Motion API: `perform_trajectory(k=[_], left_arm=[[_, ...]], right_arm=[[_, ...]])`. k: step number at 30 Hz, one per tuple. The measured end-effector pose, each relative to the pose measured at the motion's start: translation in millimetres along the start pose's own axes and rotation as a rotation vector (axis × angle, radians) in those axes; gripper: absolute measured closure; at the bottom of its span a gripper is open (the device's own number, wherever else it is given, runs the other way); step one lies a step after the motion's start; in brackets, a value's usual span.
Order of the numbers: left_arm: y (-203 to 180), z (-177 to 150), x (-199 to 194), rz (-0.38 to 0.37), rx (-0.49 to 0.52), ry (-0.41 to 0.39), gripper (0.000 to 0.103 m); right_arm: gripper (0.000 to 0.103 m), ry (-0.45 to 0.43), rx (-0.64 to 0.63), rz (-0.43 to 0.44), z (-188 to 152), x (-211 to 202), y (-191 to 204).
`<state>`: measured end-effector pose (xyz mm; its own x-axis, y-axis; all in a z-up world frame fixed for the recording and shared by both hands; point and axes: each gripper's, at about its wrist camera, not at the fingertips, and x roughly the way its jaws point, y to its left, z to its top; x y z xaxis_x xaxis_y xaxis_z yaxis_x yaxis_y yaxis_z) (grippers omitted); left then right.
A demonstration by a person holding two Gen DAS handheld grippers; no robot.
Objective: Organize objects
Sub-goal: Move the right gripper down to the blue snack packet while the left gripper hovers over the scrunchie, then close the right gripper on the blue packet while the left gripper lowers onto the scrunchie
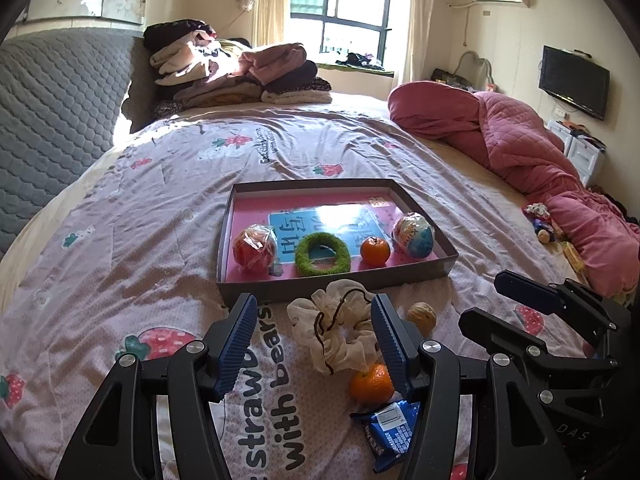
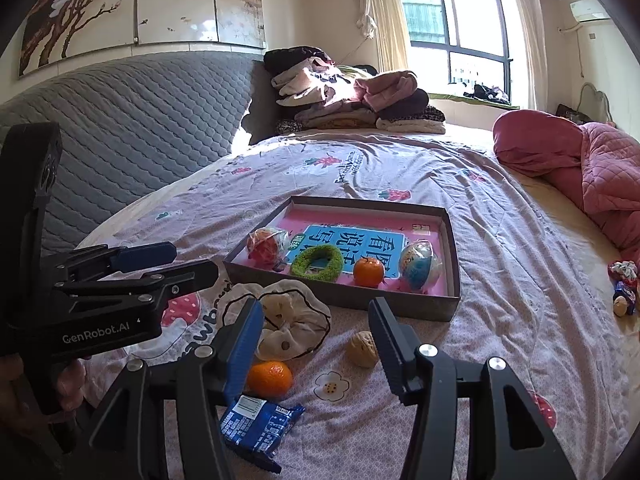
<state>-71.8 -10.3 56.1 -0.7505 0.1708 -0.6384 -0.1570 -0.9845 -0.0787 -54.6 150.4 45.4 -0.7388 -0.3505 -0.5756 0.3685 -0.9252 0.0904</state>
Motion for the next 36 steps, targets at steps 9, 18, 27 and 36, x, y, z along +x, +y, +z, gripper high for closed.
perform_trajectory(k=[9, 18, 27, 36], left_arm=[[-0.7, -4.9, -3.1, 0.006, 0.007, 0.012, 0.042], [-0.7, -10.2, -0.8, 0.005, 0.014, 0.04, 0.042], [5.4, -12.7, 2.0, 0.003, -0.006, 0.062, 0.042], [5.6, -17.4, 6.4, -0.004, 0.006, 0.084, 0.042]], right_arm=[[0.049, 0.046, 0.006, 0.006, -14.0, 1.2, 9.1], [0.048, 0.082, 0.007, -0.004, -27.0, 0.9, 18.4], [0.048, 0.12, 0.019, -0.002, -37.1, 0.6, 23.2], [0.048, 0.161, 0.031, -0.008, -44.3, 6.8, 28.1]])
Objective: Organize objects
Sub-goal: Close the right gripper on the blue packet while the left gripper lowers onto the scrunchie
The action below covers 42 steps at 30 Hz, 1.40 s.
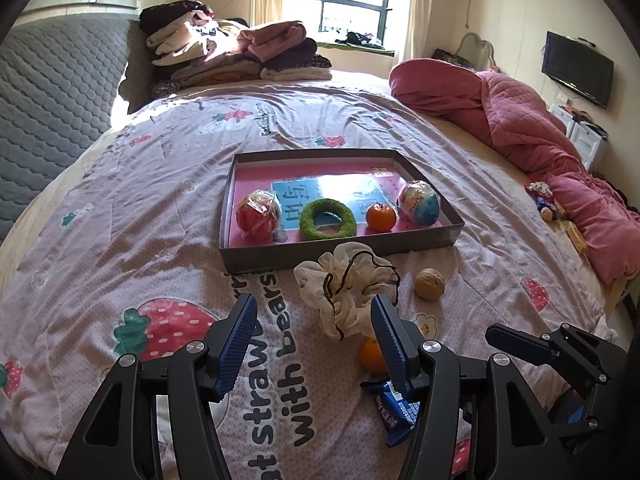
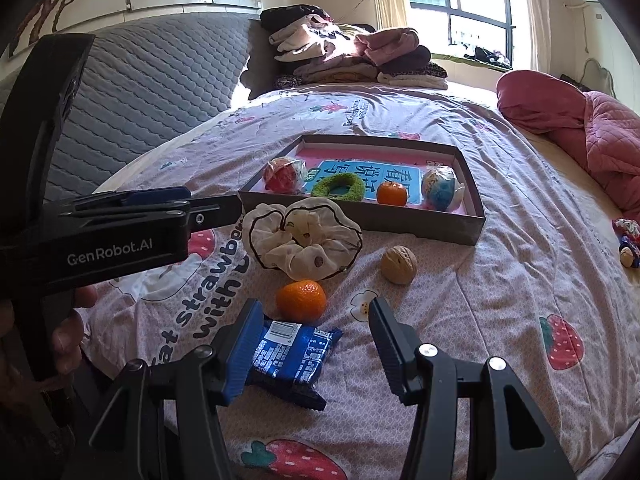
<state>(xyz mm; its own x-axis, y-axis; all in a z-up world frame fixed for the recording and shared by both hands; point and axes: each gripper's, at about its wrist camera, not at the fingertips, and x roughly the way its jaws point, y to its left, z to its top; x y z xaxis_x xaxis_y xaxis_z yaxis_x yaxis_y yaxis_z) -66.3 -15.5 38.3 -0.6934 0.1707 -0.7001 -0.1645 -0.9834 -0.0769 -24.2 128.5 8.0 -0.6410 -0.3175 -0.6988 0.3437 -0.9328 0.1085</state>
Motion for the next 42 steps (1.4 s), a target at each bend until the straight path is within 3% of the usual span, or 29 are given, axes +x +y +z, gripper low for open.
perform_trajectory(k=[42], left_arm=[[5.5, -5.5, 37.8, -0.008, 0.0, 0.062, 0.042]], right_arm=[[0.049, 0.13, -0.003, -0.002, -13.6, 39.2, 18.8]])
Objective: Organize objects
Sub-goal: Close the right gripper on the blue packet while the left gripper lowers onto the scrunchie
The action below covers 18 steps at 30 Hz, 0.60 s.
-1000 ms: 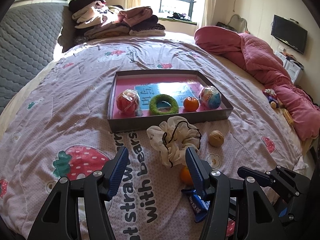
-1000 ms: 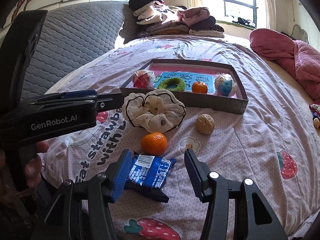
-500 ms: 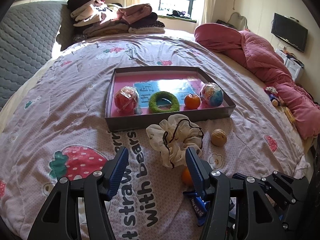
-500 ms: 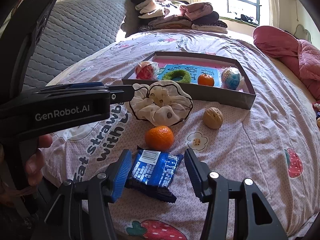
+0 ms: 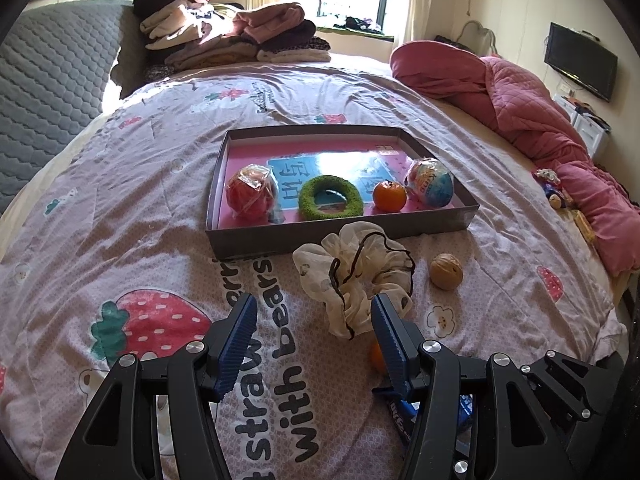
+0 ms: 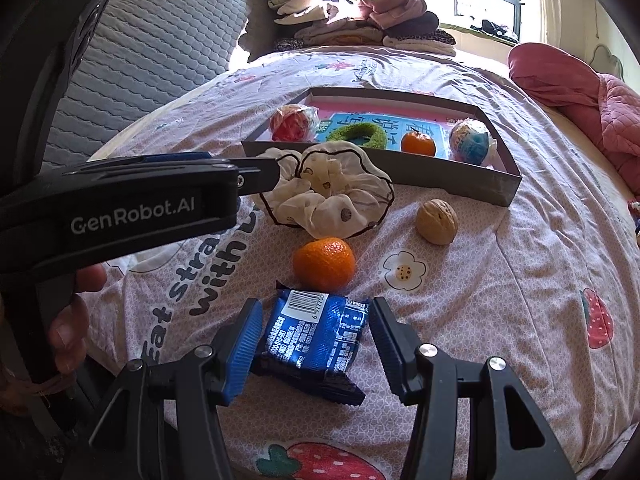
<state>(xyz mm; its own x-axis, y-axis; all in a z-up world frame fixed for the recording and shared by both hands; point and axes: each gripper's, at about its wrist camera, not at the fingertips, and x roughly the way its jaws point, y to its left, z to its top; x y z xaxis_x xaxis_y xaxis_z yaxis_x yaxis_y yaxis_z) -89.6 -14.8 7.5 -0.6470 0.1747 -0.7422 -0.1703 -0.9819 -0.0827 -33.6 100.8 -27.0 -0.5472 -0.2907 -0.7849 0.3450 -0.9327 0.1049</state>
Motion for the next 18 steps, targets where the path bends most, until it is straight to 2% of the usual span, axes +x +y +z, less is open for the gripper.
perform_trajectory(k=[9, 18], left_arm=[[4.4, -0.9, 12.3, 0.003, -0.02, 0.014, 0.042], [0.2, 1.6, 18.6, -0.001, -0.006, 0.012, 0.042]], right_arm=[[0.048, 0.011, 0.006, -0.003, -1.2, 4.9, -0.8], [0.043, 0.048, 0.033, 0.01, -4.5, 12.8, -3.2]])
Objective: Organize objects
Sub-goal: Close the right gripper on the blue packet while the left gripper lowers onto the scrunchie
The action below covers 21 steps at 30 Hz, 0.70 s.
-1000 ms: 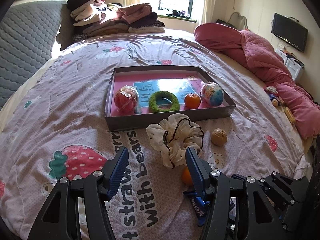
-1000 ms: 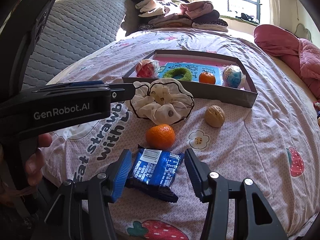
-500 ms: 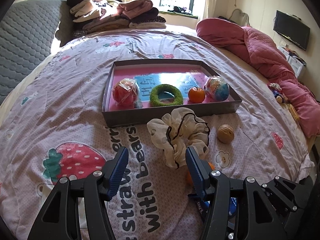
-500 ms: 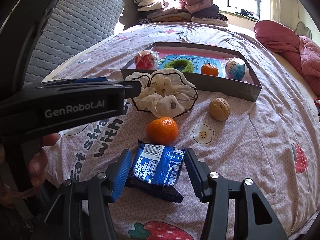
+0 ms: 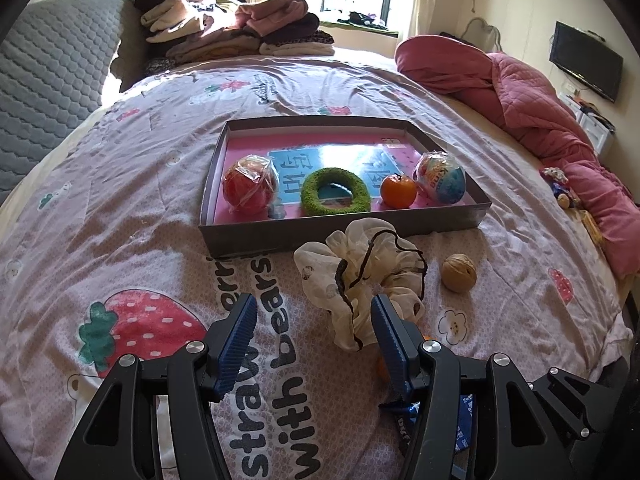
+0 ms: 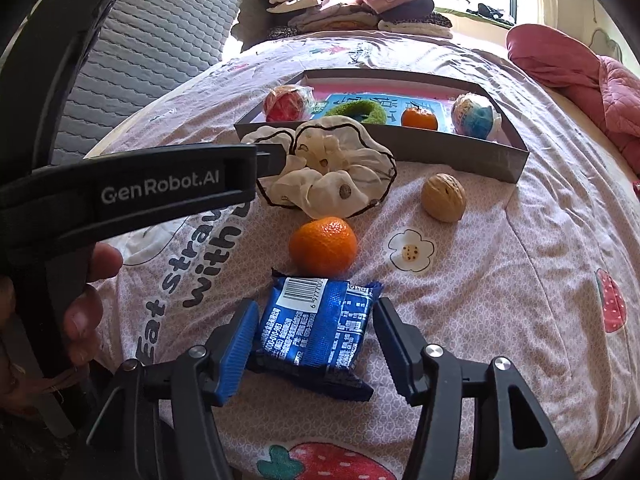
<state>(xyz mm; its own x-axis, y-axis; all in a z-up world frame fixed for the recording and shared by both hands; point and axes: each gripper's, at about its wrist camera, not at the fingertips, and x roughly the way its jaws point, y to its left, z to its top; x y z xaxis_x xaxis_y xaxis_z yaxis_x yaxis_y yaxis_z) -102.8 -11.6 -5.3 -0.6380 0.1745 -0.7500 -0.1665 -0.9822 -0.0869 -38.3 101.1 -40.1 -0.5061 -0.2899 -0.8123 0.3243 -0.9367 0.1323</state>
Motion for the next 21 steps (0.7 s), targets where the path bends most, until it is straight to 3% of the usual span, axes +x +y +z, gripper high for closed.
perform_trajectory(k=[21], left_arm=[[8.8, 3.2, 50.6, 0.025, -0.024, 0.074, 0.042]], right_arm=[[0.041, 0.009, -0.05, -0.006, -6.8, 16.8, 6.8]])
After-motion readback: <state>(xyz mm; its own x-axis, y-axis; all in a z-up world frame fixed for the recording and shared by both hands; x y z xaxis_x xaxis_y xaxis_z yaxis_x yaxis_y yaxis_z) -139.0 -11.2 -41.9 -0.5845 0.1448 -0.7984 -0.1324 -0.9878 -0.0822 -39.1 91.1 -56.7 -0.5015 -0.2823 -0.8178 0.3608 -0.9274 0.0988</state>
